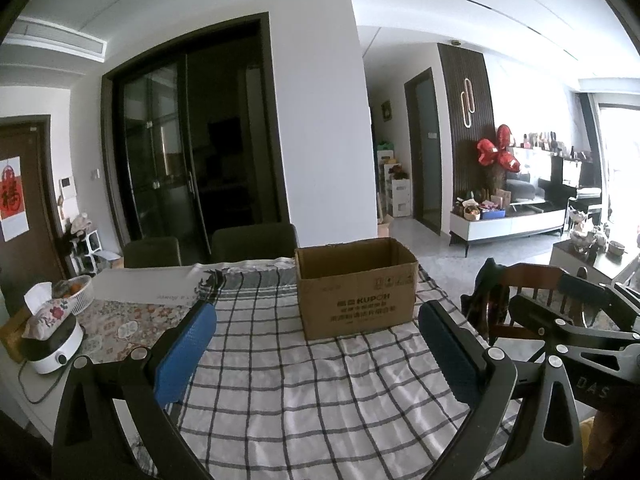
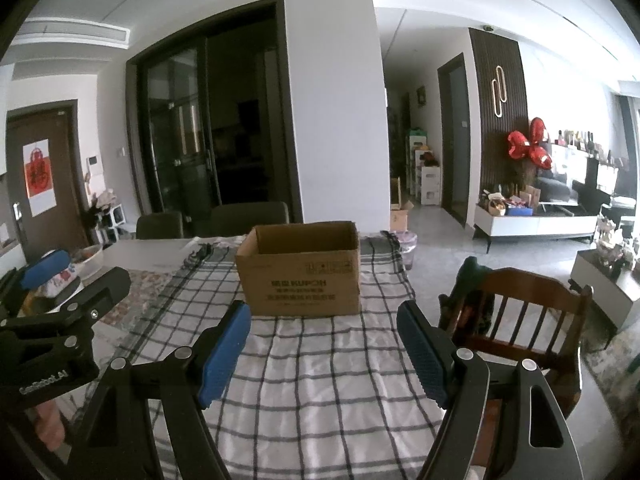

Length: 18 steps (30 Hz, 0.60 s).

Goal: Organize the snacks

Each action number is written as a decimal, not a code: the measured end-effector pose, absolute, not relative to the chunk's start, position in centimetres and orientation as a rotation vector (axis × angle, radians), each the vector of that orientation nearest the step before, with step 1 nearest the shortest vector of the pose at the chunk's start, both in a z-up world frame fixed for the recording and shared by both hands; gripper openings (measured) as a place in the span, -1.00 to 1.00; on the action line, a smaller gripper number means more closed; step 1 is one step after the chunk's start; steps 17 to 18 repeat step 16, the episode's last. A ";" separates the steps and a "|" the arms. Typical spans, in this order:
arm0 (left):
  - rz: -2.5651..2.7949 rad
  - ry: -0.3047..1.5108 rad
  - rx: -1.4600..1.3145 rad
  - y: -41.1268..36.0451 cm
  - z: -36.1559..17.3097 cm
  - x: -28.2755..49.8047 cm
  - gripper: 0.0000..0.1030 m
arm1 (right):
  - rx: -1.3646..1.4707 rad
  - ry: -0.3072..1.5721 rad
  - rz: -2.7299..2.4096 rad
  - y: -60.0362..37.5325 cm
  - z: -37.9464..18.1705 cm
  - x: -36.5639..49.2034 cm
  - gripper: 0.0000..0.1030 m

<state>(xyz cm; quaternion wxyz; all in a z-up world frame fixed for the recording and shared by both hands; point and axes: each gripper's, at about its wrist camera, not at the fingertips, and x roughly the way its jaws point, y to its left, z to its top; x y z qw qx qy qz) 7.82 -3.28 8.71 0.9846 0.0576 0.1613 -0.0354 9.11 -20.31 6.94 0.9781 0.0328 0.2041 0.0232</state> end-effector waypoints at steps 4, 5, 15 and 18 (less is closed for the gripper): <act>-0.069 0.324 0.116 -3.3 8.7 7.8 1.00 | 0.065 0.412 0.047 -20.3 6.9 9.1 0.48; -0.069 0.325 0.115 -3.3 8.8 7.8 1.00 | 0.066 0.413 0.047 -20.3 6.9 9.1 0.48; -0.068 0.330 0.113 -3.3 9.1 7.7 1.00 | 0.064 0.414 0.042 -20.2 7.2 8.8 0.48; -0.067 0.331 0.113 -3.4 9.1 7.8 1.00 | 0.064 0.414 0.042 -20.2 7.1 8.8 0.48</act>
